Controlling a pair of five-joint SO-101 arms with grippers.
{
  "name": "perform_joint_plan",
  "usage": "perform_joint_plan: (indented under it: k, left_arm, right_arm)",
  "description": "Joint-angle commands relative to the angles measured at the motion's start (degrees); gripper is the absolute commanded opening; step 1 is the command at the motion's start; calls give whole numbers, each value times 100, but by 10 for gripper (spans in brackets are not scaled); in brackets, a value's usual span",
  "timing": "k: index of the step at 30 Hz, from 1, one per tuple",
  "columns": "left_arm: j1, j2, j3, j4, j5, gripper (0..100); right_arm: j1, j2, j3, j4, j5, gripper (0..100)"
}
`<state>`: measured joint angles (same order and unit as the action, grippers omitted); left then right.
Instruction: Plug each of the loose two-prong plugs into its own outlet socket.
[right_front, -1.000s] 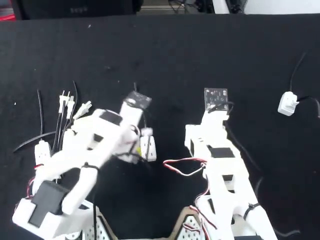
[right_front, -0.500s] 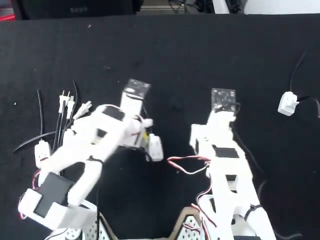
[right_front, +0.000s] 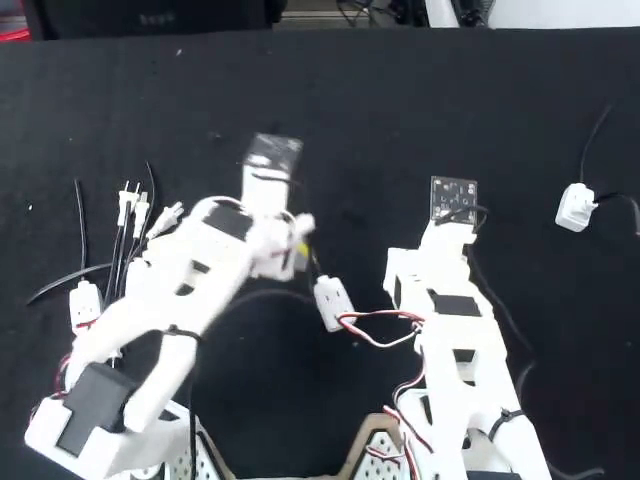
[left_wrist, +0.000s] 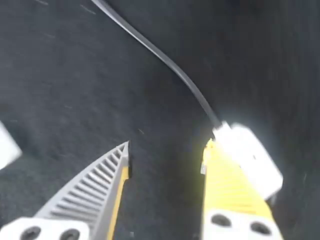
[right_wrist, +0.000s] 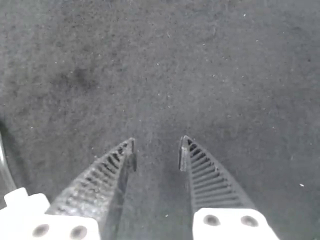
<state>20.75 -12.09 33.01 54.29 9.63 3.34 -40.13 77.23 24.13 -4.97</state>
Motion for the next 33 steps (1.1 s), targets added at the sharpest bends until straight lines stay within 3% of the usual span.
perform_joint_plan:
  k: [1, 6, 12, 20, 27, 30, 33]
  left_arm:
    - [-268, 53, -356, -941, 774, 234]
    - [-57, 1002, -418, -1943, 1187, 234]
    - [-13, 1837, -831, -1978, 1442, 234]
    - [-479, 1969, -866, -299, 1670, 234]
    - [-1033, 1231, -690, 229, 1240, 234]
    - [-1033, 527, -549, 519, 818, 234]
    - [-998, -132, -321, 765, -70, 236]
  right_arm:
    - [105, -224, -532, 35, -53, 138]
    - [105, -224, -523, 35, -53, 138]
    - [105, -224, -523, 26, -53, 138]
    - [105, -224, -523, 26, -53, 138]
    - [105, -224, -514, 26, -53, 138]
    - [105, -224, -514, 26, -53, 138]
    - [105, -224, -514, 26, -53, 138]
